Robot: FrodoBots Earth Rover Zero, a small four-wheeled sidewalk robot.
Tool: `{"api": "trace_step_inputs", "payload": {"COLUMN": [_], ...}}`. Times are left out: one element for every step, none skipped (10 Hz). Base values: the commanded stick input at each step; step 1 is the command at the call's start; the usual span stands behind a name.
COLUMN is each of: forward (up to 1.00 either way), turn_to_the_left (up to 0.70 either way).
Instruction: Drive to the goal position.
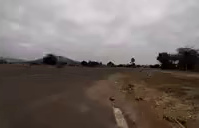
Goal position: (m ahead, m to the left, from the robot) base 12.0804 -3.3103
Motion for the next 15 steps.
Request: {"api": "trace_step_inputs", "payload": {"forward": [0.7, 0.7, 0.7, 0.85, 0.85, 0.85, 0.85, 0.85, 0.85, 0.85, 0.85, 0.85, 0.85, 0.85, 0.85], "turn_to_the_left": [0.0, 0.0, 0.0, -0.25, -0.3, -0.19, -0.03, -0.11, -0.25, -0.11, -0.25, -0.01, 0.0, -0.11, -0.24]}}
